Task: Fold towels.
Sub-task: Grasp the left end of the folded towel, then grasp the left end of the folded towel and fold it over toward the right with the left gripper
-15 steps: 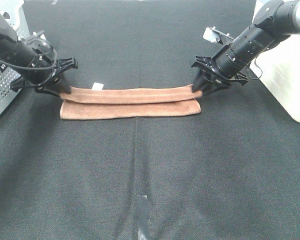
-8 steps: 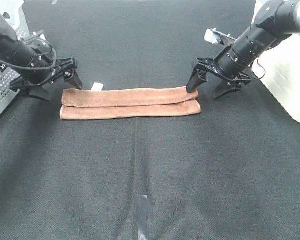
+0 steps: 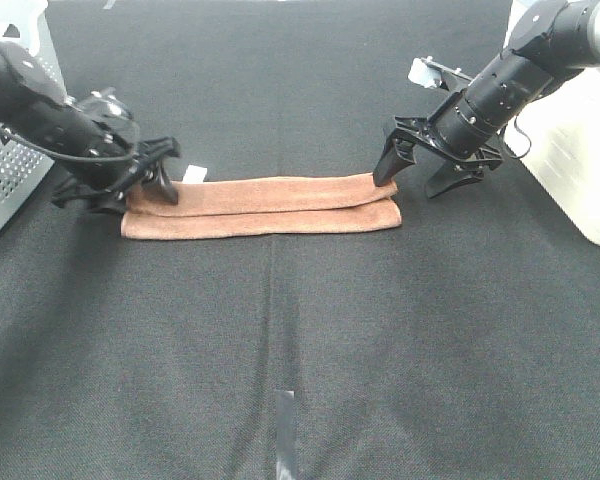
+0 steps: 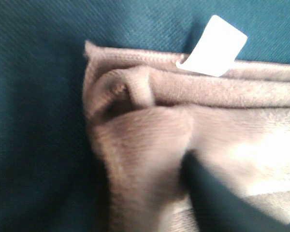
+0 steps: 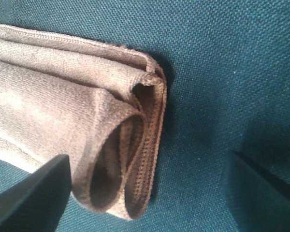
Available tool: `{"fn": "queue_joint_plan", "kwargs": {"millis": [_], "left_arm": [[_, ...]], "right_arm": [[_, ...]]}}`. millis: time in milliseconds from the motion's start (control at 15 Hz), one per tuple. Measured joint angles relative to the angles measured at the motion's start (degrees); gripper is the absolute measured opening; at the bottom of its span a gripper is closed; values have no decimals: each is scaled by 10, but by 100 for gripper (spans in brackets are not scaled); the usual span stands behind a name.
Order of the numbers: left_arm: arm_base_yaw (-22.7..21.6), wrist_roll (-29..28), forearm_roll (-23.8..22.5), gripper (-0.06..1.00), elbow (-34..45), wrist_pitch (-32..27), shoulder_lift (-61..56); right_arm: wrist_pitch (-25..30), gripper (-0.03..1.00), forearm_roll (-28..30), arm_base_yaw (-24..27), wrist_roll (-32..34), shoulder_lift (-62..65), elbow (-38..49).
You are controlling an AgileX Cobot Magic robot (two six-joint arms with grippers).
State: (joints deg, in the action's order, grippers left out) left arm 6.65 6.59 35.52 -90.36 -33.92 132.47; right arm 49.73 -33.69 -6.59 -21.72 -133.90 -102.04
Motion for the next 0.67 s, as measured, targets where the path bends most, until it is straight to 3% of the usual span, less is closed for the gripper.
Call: {"fn": "queue_joint_plan", "kwargs": {"millis": [67,133,333,533,600,667], "left_arm": [[0,-1,1,14,0,0,1],[0,-1,-1,7,0,0,1],[-1,-2,-27,7,0,-13,-12],[-28,-70,-142,7,-2,-71,-69],[-28,-70,-142,7,-2,-71,-69],[-32,-93,-174,7,-9,-87,-88]], "right_arm": [[0,80,0,0,0,0,0],[0,80,0,0,0,0,0],[0,80,2,0,2,0,0],[0,80,4,0,13,0,0],[0,80,4,0,13,0,0],[1,80,4,0,13,0,0]]}}
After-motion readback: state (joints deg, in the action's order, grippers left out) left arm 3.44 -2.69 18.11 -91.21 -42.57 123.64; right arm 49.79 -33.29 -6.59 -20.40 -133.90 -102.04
